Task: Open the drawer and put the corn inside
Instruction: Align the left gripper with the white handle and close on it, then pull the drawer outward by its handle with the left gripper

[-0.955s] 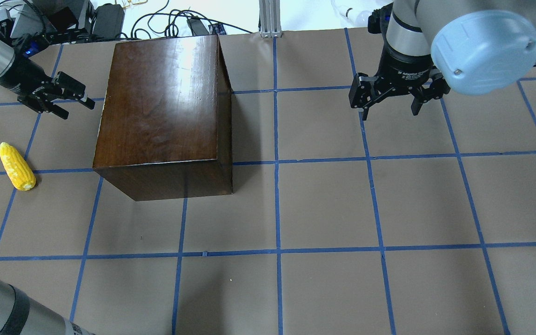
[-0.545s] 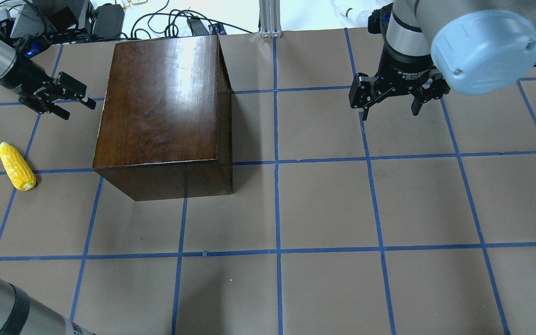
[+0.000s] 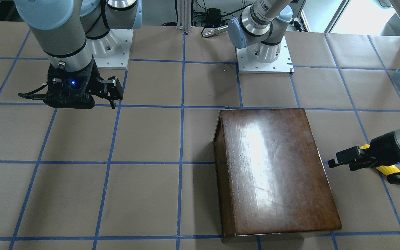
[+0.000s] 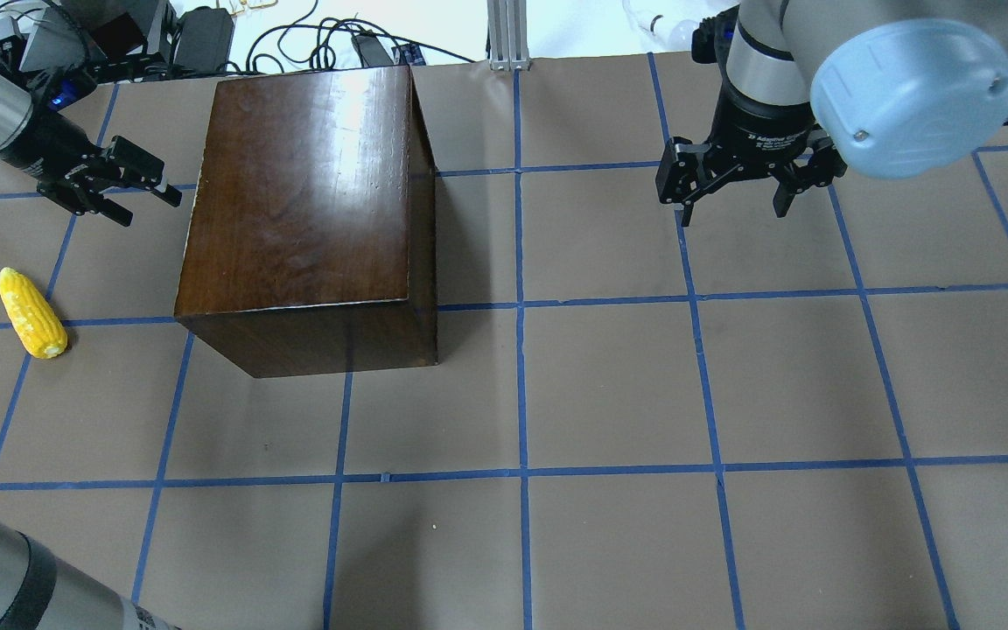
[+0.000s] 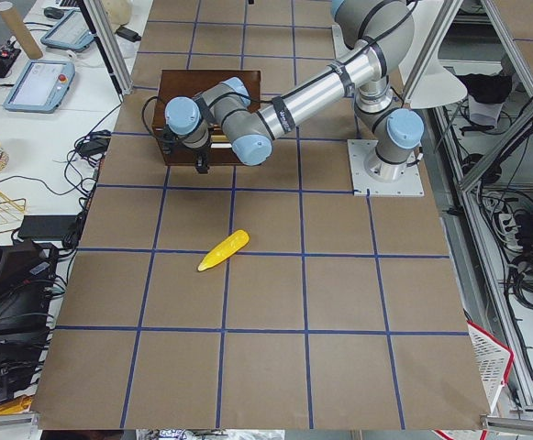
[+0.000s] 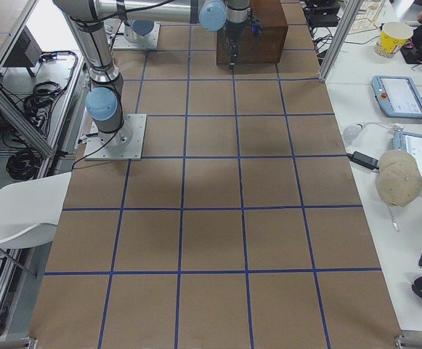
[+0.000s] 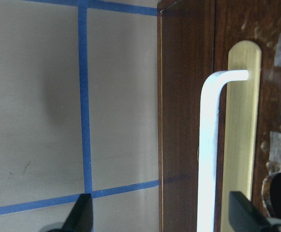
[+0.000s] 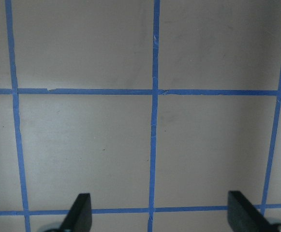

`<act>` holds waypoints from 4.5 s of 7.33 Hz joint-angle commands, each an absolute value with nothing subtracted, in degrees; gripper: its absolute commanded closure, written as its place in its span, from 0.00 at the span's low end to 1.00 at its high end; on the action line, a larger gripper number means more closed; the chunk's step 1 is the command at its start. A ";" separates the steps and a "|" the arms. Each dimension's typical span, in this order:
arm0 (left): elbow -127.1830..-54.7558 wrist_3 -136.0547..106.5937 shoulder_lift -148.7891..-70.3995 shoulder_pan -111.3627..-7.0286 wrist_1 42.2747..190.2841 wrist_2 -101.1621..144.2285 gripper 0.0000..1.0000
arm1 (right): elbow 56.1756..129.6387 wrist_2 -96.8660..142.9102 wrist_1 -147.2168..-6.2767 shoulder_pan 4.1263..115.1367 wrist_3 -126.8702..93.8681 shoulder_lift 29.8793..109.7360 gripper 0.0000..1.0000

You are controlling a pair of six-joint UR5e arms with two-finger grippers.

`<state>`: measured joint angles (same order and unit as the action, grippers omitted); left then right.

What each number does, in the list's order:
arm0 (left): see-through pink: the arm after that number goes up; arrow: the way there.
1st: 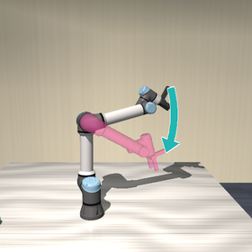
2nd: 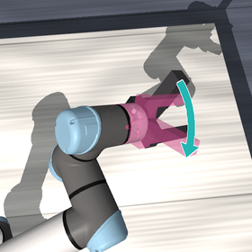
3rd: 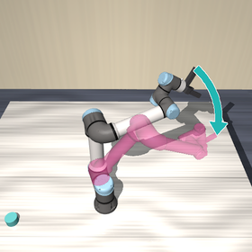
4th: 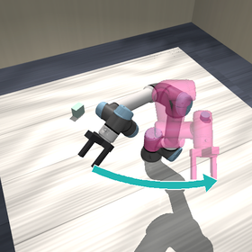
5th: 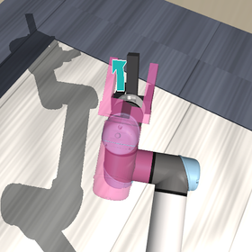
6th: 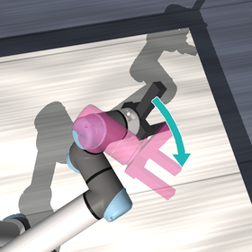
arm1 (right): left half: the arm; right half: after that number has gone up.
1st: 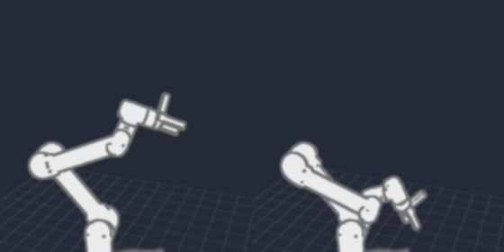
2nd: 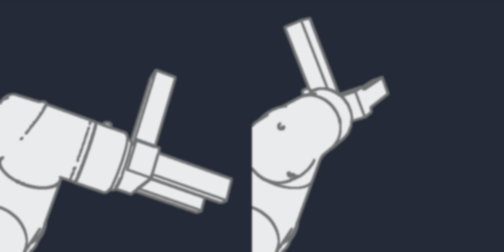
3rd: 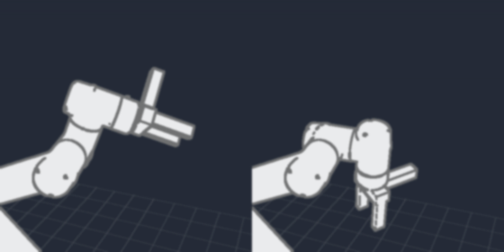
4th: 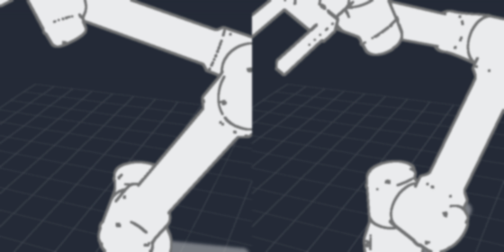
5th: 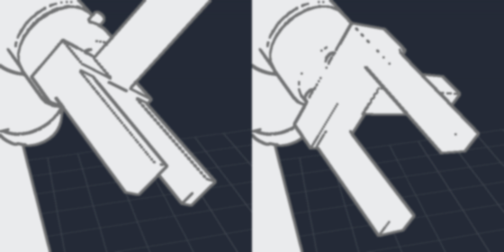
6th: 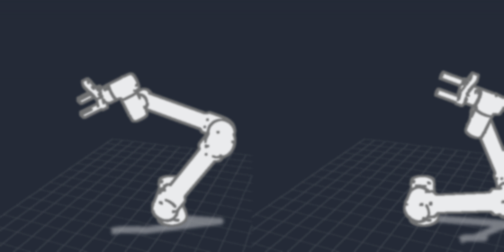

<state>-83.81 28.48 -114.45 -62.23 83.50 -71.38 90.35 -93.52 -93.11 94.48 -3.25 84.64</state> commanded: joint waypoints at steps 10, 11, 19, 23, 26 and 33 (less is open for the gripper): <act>-84.99 27.07 -115.31 -62.75 83.32 -70.75 0.00 | 90.35 -93.52 -93.08 94.48 -3.25 84.64 0.00; -84.99 27.07 -115.31 -62.75 83.32 -70.66 0.00 | 90.35 -93.52 -93.08 94.48 -3.25 84.64 0.00; -85.78 28.13 -116.54 -62.67 83.32 -69.78 0.00 | 90.35 -93.52 -93.08 94.48 -3.25 84.64 0.00; -85.78 28.30 -116.98 -62.75 83.23 -70.05 0.00 | 90.35 -93.52 -93.08 94.48 -3.25 84.64 0.00; -86.30 28.65 -116.81 -62.67 83.23 -70.40 0.00 | 90.35 -93.52 -93.08 94.48 -3.25 84.64 0.00; -86.22 29.36 -116.63 -62.40 80.77 -74.79 0.00 | 90.35 -93.52 -93.08 94.48 -3.25 84.64 0.00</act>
